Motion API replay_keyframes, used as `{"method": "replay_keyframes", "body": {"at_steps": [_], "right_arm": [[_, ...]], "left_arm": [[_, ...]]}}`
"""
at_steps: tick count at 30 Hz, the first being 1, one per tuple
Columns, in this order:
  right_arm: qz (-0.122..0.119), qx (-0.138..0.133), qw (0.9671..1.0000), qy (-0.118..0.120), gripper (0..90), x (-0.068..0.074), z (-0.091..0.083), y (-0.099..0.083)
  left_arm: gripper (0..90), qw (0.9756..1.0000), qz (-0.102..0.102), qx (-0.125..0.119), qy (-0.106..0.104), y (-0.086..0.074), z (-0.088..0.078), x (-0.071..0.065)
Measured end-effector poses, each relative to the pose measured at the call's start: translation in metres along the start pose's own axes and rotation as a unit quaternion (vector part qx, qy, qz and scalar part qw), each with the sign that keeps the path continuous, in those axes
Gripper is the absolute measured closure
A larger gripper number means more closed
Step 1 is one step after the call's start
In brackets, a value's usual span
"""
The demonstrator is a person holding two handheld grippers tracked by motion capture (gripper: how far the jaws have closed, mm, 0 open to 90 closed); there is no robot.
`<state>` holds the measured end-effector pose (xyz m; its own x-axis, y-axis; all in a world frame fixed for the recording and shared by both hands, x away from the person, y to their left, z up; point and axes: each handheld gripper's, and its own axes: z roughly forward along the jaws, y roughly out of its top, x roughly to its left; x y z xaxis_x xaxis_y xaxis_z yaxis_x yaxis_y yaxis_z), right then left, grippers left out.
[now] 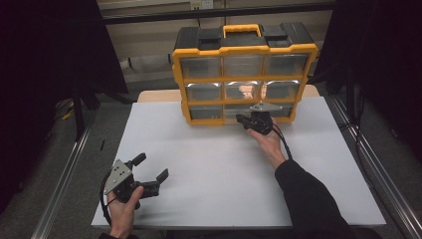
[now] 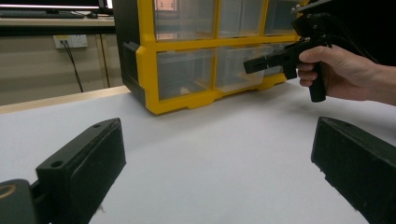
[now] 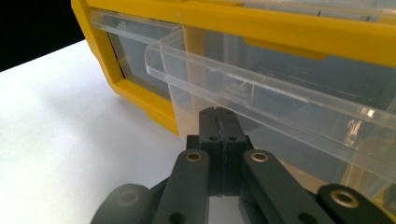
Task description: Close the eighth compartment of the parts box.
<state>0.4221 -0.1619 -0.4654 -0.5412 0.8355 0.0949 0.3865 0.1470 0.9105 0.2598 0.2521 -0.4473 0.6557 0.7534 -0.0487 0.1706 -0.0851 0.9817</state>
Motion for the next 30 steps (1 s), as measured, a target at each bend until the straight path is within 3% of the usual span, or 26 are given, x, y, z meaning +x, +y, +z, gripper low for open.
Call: {"method": "replay_keyframes", "body": {"at_steps": [30], "right_arm": [[0.002, 0.002, 0.9999, -0.010, 90.0, -0.0039, 0.0061, 0.0041]], "left_arm": [[2.7, 1.0000, -0.002, -0.001, 0.002, -0.0001, -0.0002, -0.0002]]}}
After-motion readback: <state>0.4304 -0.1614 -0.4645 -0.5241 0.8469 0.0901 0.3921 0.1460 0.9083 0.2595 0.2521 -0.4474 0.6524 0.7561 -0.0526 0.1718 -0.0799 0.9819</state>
